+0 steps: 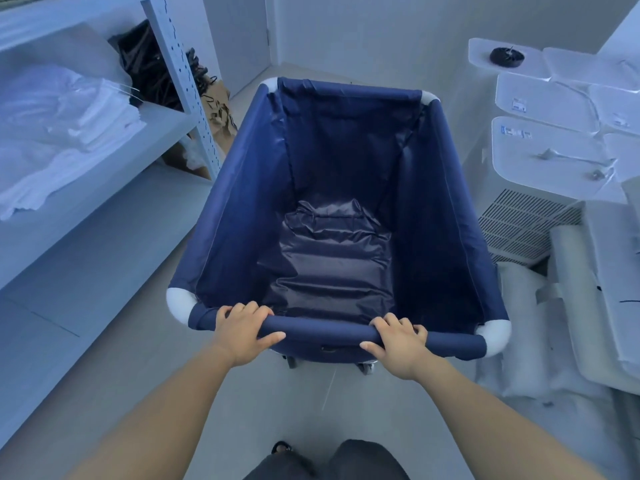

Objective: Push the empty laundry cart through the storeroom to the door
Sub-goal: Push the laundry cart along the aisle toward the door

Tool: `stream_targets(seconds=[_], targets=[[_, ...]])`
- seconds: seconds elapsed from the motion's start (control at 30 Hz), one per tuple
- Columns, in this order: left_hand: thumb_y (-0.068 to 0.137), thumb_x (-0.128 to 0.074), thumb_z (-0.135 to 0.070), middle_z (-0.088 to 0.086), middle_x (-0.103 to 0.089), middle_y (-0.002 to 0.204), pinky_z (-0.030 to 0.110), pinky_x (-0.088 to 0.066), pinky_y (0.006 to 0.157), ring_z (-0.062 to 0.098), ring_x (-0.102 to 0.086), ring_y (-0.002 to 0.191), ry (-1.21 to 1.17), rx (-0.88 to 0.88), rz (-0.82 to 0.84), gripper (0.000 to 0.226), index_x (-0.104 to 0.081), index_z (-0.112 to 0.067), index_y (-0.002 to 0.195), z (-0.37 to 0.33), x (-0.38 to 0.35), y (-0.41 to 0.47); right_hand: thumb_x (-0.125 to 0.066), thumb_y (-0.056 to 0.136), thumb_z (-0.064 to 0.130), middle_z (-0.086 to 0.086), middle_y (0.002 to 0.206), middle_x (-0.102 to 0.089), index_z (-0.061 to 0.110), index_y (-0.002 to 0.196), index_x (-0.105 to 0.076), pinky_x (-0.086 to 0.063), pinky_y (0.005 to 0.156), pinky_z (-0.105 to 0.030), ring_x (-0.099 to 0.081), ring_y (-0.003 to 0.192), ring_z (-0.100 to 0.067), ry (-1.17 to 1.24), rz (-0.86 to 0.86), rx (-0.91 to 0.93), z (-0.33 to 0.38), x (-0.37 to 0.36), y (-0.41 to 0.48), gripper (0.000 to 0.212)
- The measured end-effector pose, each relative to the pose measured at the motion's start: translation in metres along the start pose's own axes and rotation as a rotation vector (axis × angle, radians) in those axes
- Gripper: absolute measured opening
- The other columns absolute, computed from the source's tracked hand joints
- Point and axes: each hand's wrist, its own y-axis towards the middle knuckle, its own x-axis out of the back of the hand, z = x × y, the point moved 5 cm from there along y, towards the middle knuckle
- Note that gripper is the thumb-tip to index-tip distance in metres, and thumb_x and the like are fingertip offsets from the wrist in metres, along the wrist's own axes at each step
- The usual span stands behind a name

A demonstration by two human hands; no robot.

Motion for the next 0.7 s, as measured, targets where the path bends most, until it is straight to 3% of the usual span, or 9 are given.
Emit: stream_targets(seconds=[0.33, 0.7], targets=[[0.086, -0.043, -0.065, -0.007, -0.056, 0.112, 0.041, -0.028, 0.105, 0.018, -0.051, 0.109, 0.011, 0.012, -0.04, 0.046, -0.05, -0.033, 0.118, 0.011, 0.031, 0.071, -0.032, 0.092, 0.057, 0.002, 0.123, -0.041, 0.028, 0.124, -0.038, -0.02, 0.104, -0.047, -0.038, 0.115, -0.024, 0.0, -0.023, 0.017, 0.001, 0.035, 0.067, 0.044], [0.087, -0.041, -0.065, -0.01, -0.052, 0.113, 0.038, -0.025, 0.105, 0.015, -0.047, 0.111, 0.009, 0.06, 0.052, 0.044, -0.047, -0.035, 0.118, -0.013, 0.065, 0.18, -0.033, 0.092, 0.057, 0.0, 0.126, -0.04, 0.025, 0.125, -0.038, -0.018, 0.105, -0.05, -0.037, 0.117, -0.027, -0.004, 0.014, 0.036, -0.04, 0.101, 0.163, 0.046]])
